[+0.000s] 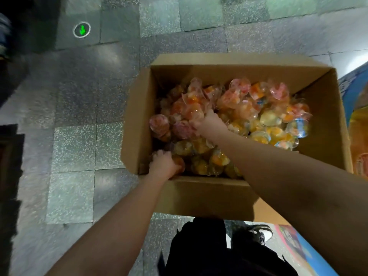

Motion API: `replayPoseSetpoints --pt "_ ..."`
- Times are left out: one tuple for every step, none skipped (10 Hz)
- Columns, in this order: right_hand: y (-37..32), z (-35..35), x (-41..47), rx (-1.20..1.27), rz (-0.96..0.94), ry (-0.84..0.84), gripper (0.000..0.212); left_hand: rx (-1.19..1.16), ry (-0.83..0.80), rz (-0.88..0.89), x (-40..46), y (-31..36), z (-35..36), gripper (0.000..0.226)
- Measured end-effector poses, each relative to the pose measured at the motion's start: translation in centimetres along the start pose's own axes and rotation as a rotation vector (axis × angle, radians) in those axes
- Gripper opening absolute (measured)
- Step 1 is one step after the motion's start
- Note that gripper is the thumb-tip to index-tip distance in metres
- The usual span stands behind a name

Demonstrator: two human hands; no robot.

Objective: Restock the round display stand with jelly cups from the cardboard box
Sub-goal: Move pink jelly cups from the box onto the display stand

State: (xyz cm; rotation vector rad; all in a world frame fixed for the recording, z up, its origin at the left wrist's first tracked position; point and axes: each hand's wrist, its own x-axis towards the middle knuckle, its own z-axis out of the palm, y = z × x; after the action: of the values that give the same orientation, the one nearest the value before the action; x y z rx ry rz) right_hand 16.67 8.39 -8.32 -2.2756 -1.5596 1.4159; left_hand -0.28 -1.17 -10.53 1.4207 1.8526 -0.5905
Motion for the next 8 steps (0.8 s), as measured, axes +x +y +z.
replayPoseSetpoints --pt "-0.6 0.5 1.3 0.131 0.065 0.025 0.079 0.064 -0.021 0.022 0.5 -0.1 0.3 0.084" --pt "-0.6 0.4 1.6 0.048 0.057 0.006 0.066 0.191 -0.059 0.063 0.6 -0.1 0.4 0.089" --pt "-0.2 -0.5 1.5 0.136 0.0 -0.039 0.067 0.222 -0.059 0.084 0.2 0.4 0.1 0.084" --pt "0.2 -2.0 0.7 0.079 0.035 -0.073 0.062 0.125 -0.057 0.066 0.2 0.4 -0.3 0.084" --pt "1.6 -4.1 -1.8 0.154 0.07 -0.123 0.069 0.08 -0.088 0.096 -1.5 0.6 -2.2 0.075" --pt "4.7 -6.0 -4.8 0.33 0.076 -0.184 0.068 -0.08 -0.085 0.156 -3.8 0.9 -4.0 0.057" --pt "8.4 -7.6 -8.8 0.645 0.07 -0.262 0.058 -0.617 -0.153 0.22 -7.0 1.9 -5.0 0.06" --pt "13.4 -8.7 -12.6 0.871 0.06 -0.249 0.06 -0.908 -0.234 0.315 -9.7 4.6 -4.6 0.06"
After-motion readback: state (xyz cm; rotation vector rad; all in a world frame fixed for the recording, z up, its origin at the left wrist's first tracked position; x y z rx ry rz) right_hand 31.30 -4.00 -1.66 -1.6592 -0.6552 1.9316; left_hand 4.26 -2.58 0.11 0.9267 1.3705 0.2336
